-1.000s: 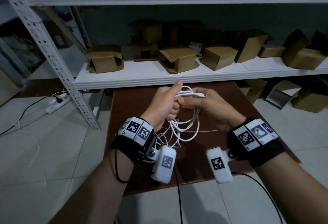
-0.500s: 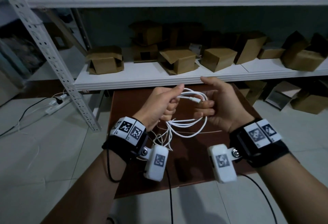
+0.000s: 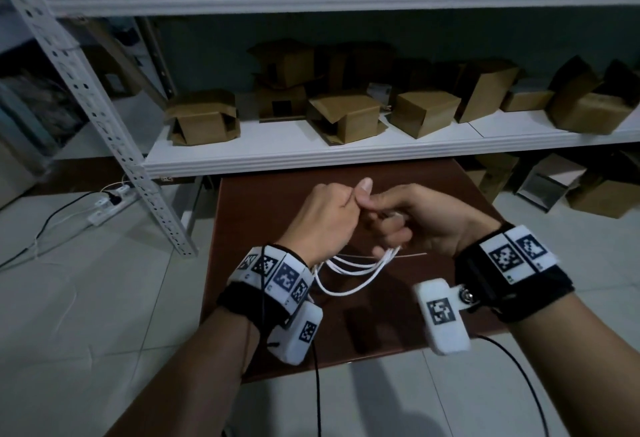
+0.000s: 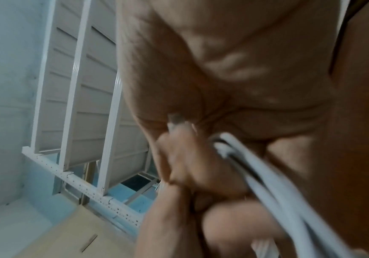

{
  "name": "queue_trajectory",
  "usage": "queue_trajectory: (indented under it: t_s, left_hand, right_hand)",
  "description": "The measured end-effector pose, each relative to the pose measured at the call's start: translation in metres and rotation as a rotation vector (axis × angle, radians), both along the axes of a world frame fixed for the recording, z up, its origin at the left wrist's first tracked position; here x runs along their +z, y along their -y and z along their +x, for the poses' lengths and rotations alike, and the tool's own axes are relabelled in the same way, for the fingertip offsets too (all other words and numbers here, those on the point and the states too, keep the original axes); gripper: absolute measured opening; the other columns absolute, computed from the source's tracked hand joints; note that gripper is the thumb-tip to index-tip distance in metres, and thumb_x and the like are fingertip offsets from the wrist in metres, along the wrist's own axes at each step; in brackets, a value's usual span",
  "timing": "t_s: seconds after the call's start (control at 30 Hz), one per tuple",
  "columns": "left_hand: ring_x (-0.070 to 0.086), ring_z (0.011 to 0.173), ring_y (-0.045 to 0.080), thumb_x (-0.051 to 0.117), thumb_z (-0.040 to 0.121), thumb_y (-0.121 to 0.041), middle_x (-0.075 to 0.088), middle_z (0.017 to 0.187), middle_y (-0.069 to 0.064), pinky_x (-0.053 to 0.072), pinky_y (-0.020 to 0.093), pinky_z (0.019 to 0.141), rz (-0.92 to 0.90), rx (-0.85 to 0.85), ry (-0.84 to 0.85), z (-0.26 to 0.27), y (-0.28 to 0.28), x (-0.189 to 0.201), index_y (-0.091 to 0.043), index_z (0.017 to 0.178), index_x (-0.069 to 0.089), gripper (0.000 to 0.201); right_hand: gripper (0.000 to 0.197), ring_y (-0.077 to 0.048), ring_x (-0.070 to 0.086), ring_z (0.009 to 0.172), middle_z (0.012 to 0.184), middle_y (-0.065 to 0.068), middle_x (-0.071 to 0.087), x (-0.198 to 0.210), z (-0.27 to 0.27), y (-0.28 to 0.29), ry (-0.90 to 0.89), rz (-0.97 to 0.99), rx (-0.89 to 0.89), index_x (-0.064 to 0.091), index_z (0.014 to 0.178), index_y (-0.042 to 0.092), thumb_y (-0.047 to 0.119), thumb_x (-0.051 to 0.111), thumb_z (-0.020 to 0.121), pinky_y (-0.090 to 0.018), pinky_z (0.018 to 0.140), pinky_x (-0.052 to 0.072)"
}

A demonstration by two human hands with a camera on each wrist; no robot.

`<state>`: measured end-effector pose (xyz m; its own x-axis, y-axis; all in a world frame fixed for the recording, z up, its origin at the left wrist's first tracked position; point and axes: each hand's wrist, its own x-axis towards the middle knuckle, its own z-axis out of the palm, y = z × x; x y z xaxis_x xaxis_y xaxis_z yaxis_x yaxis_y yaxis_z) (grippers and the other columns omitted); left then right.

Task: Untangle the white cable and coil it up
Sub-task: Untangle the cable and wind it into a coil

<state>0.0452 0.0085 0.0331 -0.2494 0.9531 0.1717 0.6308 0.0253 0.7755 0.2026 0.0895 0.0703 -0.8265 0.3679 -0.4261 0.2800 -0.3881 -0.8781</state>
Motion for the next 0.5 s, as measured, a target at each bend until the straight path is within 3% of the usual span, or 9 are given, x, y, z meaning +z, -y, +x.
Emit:
queue_trajectory:
  t_s: [0.03, 0.1, 0.17, 0.23, 0.4, 0.5]
  left_hand:
    - [0.046, 0.046, 0.015, 0.041, 0.110, -0.055, 0.052, 0.051, -0.003, 0.038, 0.035, 0.054, 0.001, 0.015, 0.036, -0.002, -0.002, -0.001, -0.010, 0.061, 0.061, 0.069]
    - [0.034, 0.038, 0.009, 0.043, 0.109, -0.057, 0.040, 0.045, -0.009, 0.029, 0.027, 0.046, -0.020, -0.012, 0.286, -0.006, -0.005, 0.000, -0.016, 0.052, 0.049, 0.071]
    - [0.021, 0.036, 0.007, 0.045, 0.107, -0.060, 0.030, 0.045, -0.009, 0.016, 0.019, 0.040, -0.091, -0.104, 0.578, -0.009, -0.001, 0.008, -0.023, 0.056, 0.041, 0.064]
    - [0.014, 0.037, 0.006, 0.052, 0.102, -0.062, 0.024, 0.048, -0.008, 0.009, 0.019, 0.038, -0.112, -0.222, 0.746, -0.014, 0.006, 0.015, -0.023, 0.061, 0.041, 0.059]
    - [0.020, 0.035, 0.002, 0.044, 0.107, -0.052, 0.024, 0.047, -0.012, 0.027, 0.018, 0.037, 0.004, -0.383, 1.115, -0.025, 0.009, 0.010, -0.015, 0.074, 0.051, 0.050]
    - [0.025, 0.040, 0.002, 0.046, 0.106, -0.048, 0.026, 0.052, -0.012, 0.030, 0.019, 0.044, 0.052, -0.373, 1.152, -0.031, 0.006, 0.004, -0.011, 0.081, 0.058, 0.046]
  right_hand:
    - [0.033, -0.008, 0.019, 0.042, 0.057, 0.006, 0.022, 0.000, -0.003, 0.002, -0.004, -0.016, -0.033, 0.049, 0.074, 0.019, 0.041, 0.063, 0.094, -0.025, 0.053, 0.047]
    - [0.036, -0.008, 0.015, 0.046, 0.063, 0.006, 0.021, -0.003, -0.008, 0.005, -0.032, 0.020, -0.135, 0.046, 0.074, 0.022, 0.046, 0.063, 0.096, -0.022, 0.044, 0.033]
    - [0.037, -0.007, 0.020, 0.049, 0.065, 0.005, 0.025, -0.003, -0.010, 0.006, -0.067, 0.069, -0.232, 0.053, 0.069, 0.021, 0.042, 0.066, 0.097, -0.021, 0.041, 0.029]
    - [0.039, -0.007, 0.018, 0.052, 0.065, 0.005, 0.022, 0.001, -0.009, 0.006, -0.141, 0.078, -0.286, 0.056, 0.064, 0.023, 0.034, 0.066, 0.100, -0.020, 0.041, 0.029]
    - [0.047, -0.011, 0.010, 0.055, 0.058, 0.006, 0.018, 0.004, -0.015, 0.008, -0.359, 0.007, -0.399, 0.036, 0.065, 0.025, 0.030, 0.061, 0.104, -0.023, 0.048, 0.022]
    - [0.048, -0.011, 0.011, 0.054, 0.059, 0.005, 0.016, -0.001, -0.017, 0.008, -0.433, -0.015, -0.454, 0.034, 0.065, 0.024, 0.032, 0.059, 0.105, -0.023, 0.050, 0.025]
